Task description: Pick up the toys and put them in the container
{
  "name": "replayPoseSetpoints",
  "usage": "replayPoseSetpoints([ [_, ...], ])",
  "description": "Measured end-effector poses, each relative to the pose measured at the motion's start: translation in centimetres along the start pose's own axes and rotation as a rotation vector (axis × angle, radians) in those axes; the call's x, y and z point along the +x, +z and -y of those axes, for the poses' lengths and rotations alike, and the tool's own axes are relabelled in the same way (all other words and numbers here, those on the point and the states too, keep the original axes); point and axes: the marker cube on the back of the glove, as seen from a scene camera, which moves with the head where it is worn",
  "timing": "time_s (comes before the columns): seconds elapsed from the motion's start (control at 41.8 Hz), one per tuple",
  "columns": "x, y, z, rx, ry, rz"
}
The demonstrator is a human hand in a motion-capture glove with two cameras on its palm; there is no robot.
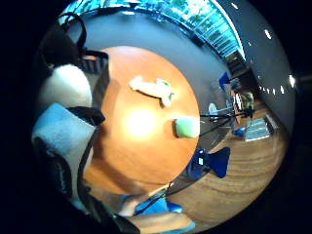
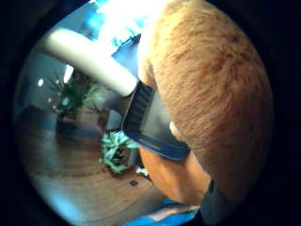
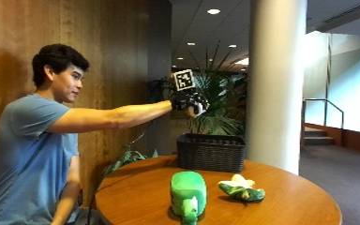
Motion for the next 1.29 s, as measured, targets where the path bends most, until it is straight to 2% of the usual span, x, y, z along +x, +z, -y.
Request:
replayPoseSetpoints([
  [0.072, -1.5, 0.0, 1.0, 0.013, 0.052, 0.063],
  [0.167, 0.2, 0.7, 1.2, 0.024, -0.036, 0.120],
  [0.287, -1.2, 2.5, 1.5, -0.004, -0.053, 0.077],
  [0.526, -1.2, 6.4, 0.9, -0.262, -0.078, 0.055],
  [0.622, -1.1, 7.0, 0.7, -0.307, -0.068, 0.086],
  [0.884, 0.6, 5.7, 0.1, -0.268, -0.149, 0.008],
  [1.076, 2.9, 3.2, 0.4, -0.217, -0.099, 0.030],
  [1.195, 1.0, 1.5, 0.8, -0.199, -0.078, -0.066],
  [1.291, 2.9, 0.1, 0.9, -0.178, -0.022, -0.068],
])
